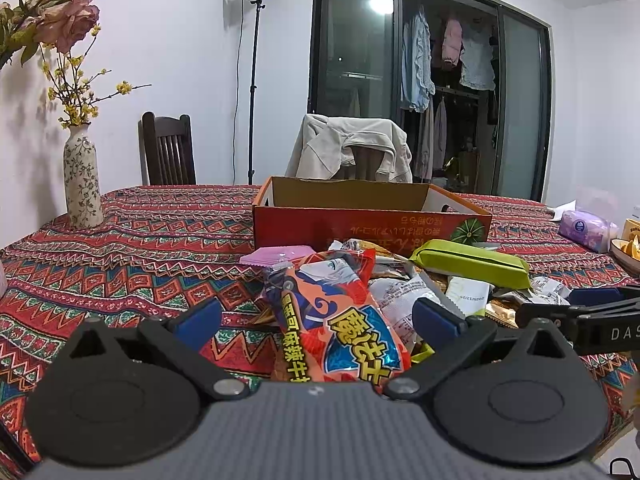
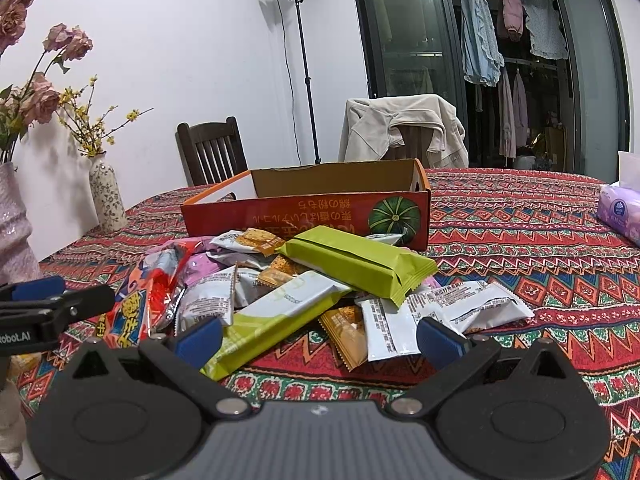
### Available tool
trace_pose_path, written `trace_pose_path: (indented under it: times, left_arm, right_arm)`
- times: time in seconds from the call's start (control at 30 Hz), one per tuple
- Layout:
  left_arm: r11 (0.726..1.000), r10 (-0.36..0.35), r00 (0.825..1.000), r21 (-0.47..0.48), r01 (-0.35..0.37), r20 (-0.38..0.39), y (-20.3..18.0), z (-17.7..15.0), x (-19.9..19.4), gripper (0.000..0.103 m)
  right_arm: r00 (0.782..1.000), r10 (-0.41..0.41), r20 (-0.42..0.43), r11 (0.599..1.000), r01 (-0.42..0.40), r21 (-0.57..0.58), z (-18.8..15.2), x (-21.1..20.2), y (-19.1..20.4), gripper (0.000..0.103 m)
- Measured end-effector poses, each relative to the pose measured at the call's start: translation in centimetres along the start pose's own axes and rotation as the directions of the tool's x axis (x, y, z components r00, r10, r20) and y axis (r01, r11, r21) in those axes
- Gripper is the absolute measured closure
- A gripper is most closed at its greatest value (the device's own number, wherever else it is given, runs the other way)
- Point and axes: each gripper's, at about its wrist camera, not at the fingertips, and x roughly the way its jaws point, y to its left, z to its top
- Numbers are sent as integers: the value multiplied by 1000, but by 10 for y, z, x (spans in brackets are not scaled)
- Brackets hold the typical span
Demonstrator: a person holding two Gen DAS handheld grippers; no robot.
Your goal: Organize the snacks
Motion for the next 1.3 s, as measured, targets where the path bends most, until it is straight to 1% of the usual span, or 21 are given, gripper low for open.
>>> trace_pose_path:
  times: [0.5,0.7,0.93,1.0,1.07,1.17,1.3]
  left_arm:
    - [1000,-1,1000,1,1,1,-1,0,1,0]
    - [1000,5,1000,5,-5,-14,-3,1,5,0]
    - [1000,18,997,-3,-18,-75,-8,10,22,0]
    - [1000,19,995,-20,-21,-98,-8,13,28,0]
    - [999,35,992,-30,-39,-121,-8,17,36,0]
    - [996,71,983,-43,-79,-169,-8,20,49,0]
    - [993,82,971,-62,-98,-224,-7,19,62,0]
  right_arm:
    - [1000,-1,-1,1000,1,0,1,0,0,0]
    - [1000,-2,2,1000,2,-3,0,1,-2,0]
    - [1000,-9,6,1000,9,-7,0,2,-6,0]
    - [1000,-11,6,1000,11,-4,0,3,-7,0]
    - [1000,-12,5,1000,12,-1,0,2,-8,0]
    - [1000,-15,1,1000,15,2,0,3,-9,0]
    - [1000,-22,1,1000,22,8,0,3,-11,0]
